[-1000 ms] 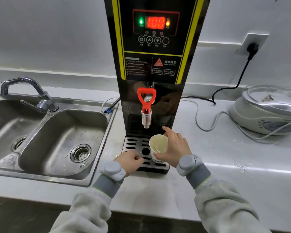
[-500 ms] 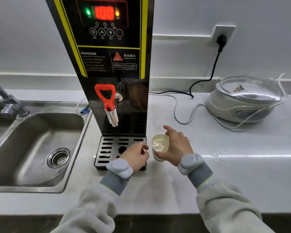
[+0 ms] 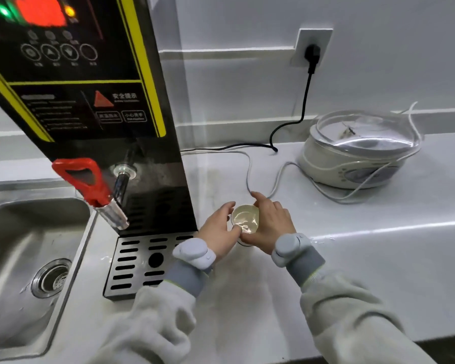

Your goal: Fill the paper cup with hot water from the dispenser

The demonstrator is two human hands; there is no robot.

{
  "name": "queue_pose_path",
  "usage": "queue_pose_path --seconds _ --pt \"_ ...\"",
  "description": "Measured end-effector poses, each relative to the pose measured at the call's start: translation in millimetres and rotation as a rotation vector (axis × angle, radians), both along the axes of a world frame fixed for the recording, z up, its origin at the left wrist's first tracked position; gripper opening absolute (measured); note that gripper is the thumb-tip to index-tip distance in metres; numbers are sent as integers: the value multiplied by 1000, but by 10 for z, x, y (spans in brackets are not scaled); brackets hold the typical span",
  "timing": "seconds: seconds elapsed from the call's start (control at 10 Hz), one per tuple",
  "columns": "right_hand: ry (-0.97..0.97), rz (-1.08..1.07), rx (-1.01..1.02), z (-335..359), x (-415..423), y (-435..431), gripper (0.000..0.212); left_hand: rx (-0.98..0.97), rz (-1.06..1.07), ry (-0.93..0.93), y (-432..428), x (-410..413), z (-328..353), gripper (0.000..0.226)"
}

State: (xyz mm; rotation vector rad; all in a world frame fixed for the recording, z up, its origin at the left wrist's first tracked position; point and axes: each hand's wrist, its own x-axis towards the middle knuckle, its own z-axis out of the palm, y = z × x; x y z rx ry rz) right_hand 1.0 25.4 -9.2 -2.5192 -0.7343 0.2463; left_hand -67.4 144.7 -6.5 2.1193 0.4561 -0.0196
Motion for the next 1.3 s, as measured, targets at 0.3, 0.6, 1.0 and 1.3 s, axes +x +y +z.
queue_pose_path --seconds 0.3,0.6,1.0,1.3 --pt "15 5 -33 -109 360 88 91 0 -35 34 26 338 -99 58" --pt "41 15 -65 -167 456 120 89 25 -68 127 50 398 -130 60" --pt "71 12 -119 -165 448 99 88 38 -71 157 32 416 -132 62" --pt "104 23 -108 -113 370 -28 92 75 -88 141 50 417 -134 60"
